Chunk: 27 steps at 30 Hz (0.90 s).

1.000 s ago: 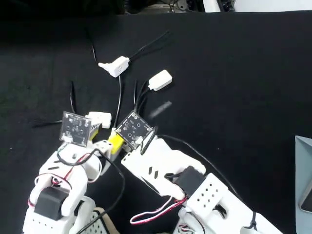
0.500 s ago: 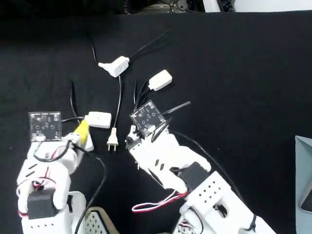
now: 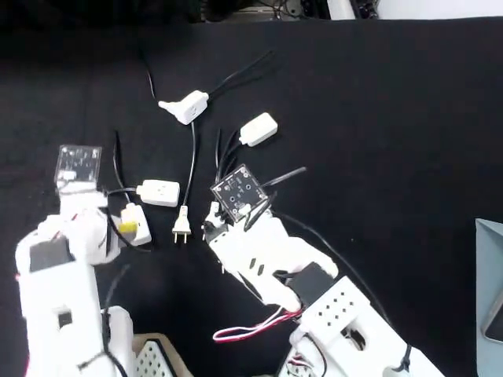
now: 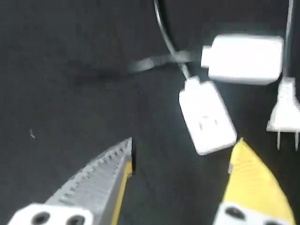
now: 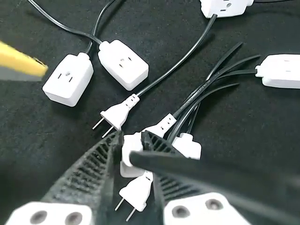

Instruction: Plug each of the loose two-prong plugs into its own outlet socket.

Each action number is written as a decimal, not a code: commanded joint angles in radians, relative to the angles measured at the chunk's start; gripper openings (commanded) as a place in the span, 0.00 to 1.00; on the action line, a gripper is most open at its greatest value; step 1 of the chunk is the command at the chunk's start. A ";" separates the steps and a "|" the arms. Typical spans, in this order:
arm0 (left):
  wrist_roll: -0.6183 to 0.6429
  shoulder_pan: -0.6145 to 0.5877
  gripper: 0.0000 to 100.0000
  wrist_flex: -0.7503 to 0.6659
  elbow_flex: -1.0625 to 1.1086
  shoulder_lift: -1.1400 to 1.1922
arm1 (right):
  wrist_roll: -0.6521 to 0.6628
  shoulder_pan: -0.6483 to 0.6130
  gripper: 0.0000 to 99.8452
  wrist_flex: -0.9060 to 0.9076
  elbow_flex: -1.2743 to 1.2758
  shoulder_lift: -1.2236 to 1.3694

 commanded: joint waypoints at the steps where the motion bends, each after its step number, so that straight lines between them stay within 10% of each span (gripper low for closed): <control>1: 0.060 -0.007 0.32 -0.094 -0.128 0.267 | -0.009 0.020 0.01 -0.017 -0.005 0.004; 14: 0.261 0.163 0.30 -0.313 -0.257 0.799 | -0.009 0.020 0.01 -0.018 0.004 0.004; 27: 0.058 0.015 0.06 -0.161 -0.349 0.766 | -0.009 0.020 0.01 -0.017 0.004 0.004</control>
